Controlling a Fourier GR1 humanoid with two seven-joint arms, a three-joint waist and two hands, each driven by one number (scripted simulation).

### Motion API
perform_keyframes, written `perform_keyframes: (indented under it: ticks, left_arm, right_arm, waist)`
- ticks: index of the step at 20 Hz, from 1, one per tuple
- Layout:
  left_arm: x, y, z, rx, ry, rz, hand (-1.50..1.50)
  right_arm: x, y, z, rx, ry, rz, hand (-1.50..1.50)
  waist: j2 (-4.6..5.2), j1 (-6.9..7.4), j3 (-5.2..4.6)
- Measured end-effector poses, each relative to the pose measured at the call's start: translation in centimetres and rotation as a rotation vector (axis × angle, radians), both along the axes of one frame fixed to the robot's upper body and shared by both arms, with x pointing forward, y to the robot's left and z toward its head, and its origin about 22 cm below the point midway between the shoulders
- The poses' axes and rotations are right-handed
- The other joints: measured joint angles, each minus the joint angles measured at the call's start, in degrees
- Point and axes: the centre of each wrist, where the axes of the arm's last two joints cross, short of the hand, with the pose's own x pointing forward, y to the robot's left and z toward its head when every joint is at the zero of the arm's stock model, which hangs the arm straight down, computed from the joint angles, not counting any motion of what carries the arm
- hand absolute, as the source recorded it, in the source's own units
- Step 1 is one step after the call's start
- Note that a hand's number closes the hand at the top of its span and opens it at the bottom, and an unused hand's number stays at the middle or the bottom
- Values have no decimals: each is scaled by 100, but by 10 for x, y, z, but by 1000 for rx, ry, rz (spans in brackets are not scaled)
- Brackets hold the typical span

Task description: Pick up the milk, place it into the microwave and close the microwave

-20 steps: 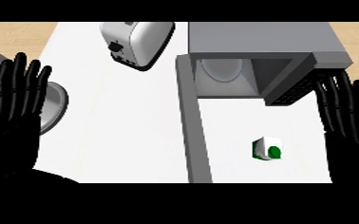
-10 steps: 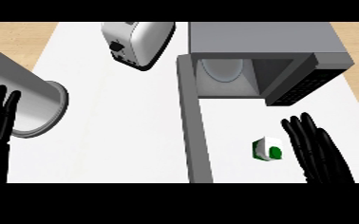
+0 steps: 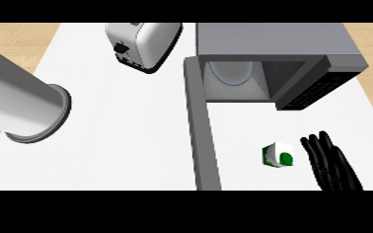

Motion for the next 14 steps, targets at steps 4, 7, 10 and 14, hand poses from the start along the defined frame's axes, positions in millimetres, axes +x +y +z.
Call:
perform_keyframes:
  ticks: [4,7,10,14]
  left_arm:
    - [-15,7,-1,-1,-4,-5,-150]
    - [-20,10,-3,2,11,-3,-150]
    - [-24,16,-3,12,29,7,-150]
    - [-34,22,-7,24,47,13,-150]
  right_arm:
    - [0,-7,-17,-8,26,-19,-150]
    - [2,-11,-27,-12,43,-19,-150]
    - [7,-15,-41,-7,53,-38,-150]
    - [19,-25,-68,3,93,-74,-150]
  waist:
    - [1,8,1]
    - [2,8,1]
    - [4,12,1]
    - [5,38,3]
